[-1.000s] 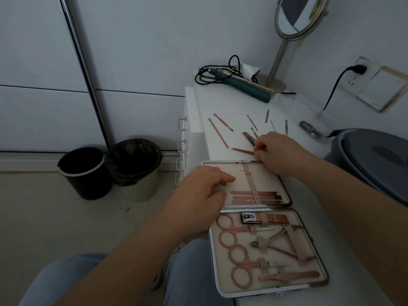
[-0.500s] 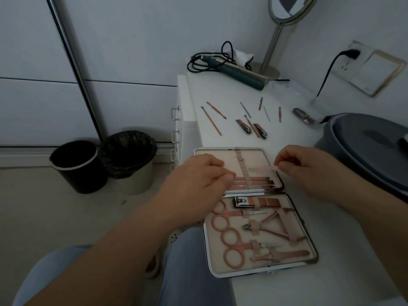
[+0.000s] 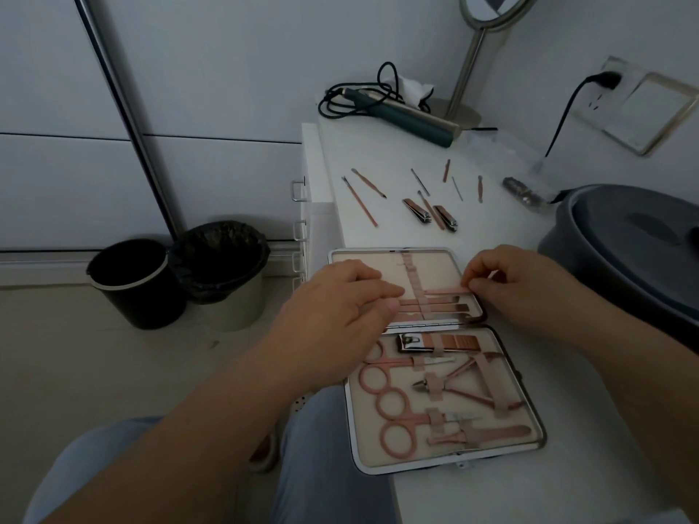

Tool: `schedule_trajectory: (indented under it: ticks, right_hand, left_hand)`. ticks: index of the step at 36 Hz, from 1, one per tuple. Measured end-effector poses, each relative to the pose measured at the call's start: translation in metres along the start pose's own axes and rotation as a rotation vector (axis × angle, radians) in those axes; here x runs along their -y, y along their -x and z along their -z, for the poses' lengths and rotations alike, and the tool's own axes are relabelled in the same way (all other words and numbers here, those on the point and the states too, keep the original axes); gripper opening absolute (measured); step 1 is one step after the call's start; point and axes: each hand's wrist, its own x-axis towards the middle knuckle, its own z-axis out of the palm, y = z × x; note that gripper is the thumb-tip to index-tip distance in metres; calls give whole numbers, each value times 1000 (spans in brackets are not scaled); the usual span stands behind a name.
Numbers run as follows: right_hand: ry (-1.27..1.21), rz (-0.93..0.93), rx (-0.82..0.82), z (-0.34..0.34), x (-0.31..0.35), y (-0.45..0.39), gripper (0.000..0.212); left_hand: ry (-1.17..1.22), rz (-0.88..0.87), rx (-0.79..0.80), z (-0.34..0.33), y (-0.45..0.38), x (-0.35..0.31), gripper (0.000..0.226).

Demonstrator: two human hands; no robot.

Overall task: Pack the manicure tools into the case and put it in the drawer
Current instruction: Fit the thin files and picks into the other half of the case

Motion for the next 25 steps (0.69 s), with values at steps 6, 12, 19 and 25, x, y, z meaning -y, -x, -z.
schedule_trajectory:
  ticks: [6,12,19,25]
  right_hand:
    - [7,21,17,1,-3,-1,27]
    - [7,41,60,6,-2,-4,27]
    - [-88,31,44,5,-2,-8,20]
    - [-148,12,57,1,1,-18,19]
  left_hand:
    - [-12,-11,6,1,0,-1,33]
    - [7,6,13,2,1,-3,33]
    - [24,11,26,2,1,-4,33]
    - [27,12,23,2,0,-3,30]
